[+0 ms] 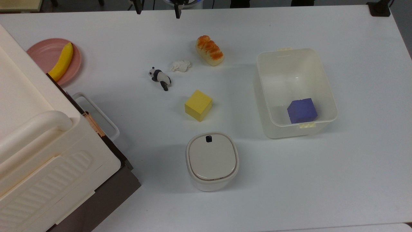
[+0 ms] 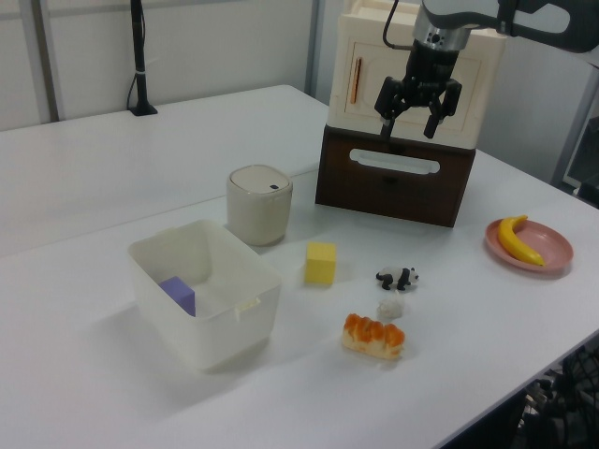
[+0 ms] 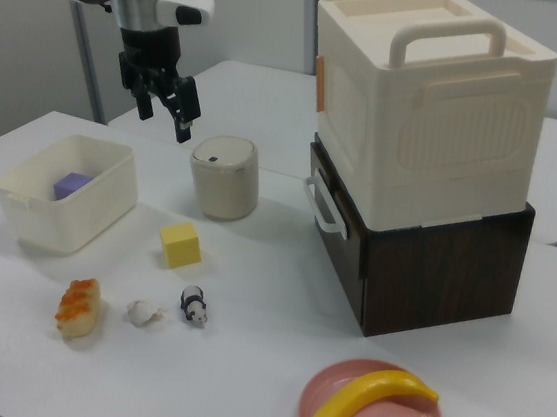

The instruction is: Put the bread in the basket

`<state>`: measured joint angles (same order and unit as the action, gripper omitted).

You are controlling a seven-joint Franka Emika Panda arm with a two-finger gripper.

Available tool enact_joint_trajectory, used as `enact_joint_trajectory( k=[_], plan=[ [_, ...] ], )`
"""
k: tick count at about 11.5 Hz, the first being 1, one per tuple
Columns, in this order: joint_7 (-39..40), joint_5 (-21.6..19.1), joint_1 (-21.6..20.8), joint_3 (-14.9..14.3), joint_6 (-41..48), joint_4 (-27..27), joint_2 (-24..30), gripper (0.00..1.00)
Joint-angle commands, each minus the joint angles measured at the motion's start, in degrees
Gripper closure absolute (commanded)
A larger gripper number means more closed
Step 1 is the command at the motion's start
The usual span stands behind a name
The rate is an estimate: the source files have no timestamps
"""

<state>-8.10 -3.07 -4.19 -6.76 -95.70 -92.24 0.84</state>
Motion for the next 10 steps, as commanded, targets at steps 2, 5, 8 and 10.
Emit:
enact_joint_trajectory(
  k=[2,5,8,10],
  plan=[
    [3.96,-1.32,-1.08,-1.41,-1.86,-4.44,3.11,0.0],
    [4.05,-1.32,-0.91,-1.41,-1.6,-4.18,3.03,0.0],
    [4.23,-1.32,-0.91,-1.41,-1.77,-4.35,3.11,0.0],
    [7.54,-0.97,-1.17,-0.63,-2.38,-6.36,3.2,0.0]
  ],
)
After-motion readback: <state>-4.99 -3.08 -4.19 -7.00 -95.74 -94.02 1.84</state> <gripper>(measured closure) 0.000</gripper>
